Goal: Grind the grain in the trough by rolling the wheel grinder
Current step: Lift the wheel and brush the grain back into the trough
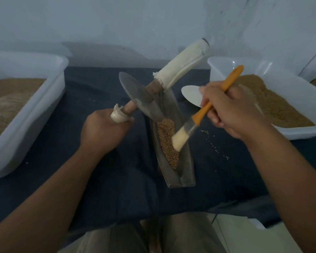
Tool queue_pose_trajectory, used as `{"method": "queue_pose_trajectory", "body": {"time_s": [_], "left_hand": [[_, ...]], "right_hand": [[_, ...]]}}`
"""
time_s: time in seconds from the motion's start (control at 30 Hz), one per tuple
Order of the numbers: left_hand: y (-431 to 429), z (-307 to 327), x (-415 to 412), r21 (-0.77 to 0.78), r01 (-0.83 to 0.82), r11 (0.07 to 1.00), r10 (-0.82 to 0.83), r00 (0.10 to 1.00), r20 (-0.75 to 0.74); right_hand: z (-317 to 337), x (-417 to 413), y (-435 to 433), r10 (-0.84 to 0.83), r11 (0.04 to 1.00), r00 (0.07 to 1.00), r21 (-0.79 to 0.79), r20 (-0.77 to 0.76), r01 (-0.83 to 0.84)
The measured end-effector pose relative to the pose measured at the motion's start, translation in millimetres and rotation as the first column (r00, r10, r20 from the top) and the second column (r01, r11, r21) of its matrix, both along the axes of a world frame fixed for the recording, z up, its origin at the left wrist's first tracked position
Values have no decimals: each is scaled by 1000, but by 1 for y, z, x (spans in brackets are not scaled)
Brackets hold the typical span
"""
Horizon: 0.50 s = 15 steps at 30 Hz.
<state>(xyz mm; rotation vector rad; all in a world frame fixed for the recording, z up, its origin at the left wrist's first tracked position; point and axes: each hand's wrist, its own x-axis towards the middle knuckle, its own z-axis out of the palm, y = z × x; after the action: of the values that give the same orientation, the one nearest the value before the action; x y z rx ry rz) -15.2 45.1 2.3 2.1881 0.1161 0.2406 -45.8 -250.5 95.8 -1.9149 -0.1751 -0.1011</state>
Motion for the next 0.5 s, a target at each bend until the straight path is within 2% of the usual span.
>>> {"method": "queue_pose_trajectory", "body": {"time_s": [0.07, 0.1, 0.13, 0.2, 0.23, 0.27, 0.33, 0.4, 0.47, 0.5], "left_hand": [[-1, 0, 0, 11, 14, 1000, -14, 1000, -4], [-1, 0, 0, 15, 16, 1000, -16, 1000, -8], [-1, 0, 0, 22, 15, 1000, -15, 1000, -11], [-1, -1, 0, 40, 8, 999, -8, 1000, -11], [-1, -2, 0, 48, 5, 999, -5, 1000, -8], [-1, -2, 0, 55, 5, 998, -5, 1000, -1], [0, -3, 1, 69, 11, 998, -11, 1000, 9], [0, -4, 1, 77, 12, 997, -14, 1000, 16], [-1, -5, 1, 90, 17, 996, -20, 999, 27], [-1, -5, 2, 100, 20, 995, -24, 999, 33]], "right_hand": [[-11, -1, 7, 141, 984, 978, -88, -155, -156], [-17, 0, 11, 168, 969, 968, -150, -185, -197], [-21, 2, 14, 162, 951, 974, -240, -158, -197], [-23, 7, 19, 113, 899, 994, -427, 0, -102], [-22, 10, 20, 98, 886, 992, -461, 77, -52], [-18, 13, 20, 84, 891, 988, -453, 127, -18], [-8, 17, 16, 56, 929, 992, -369, 117, -9], [-2, 17, 10, 83, 947, 996, -310, -14, -83], [-7, 13, 12, 159, 914, 976, -351, -149, -202], [-13, 12, 16, 178, 887, 972, -402, -154, -226]]}}
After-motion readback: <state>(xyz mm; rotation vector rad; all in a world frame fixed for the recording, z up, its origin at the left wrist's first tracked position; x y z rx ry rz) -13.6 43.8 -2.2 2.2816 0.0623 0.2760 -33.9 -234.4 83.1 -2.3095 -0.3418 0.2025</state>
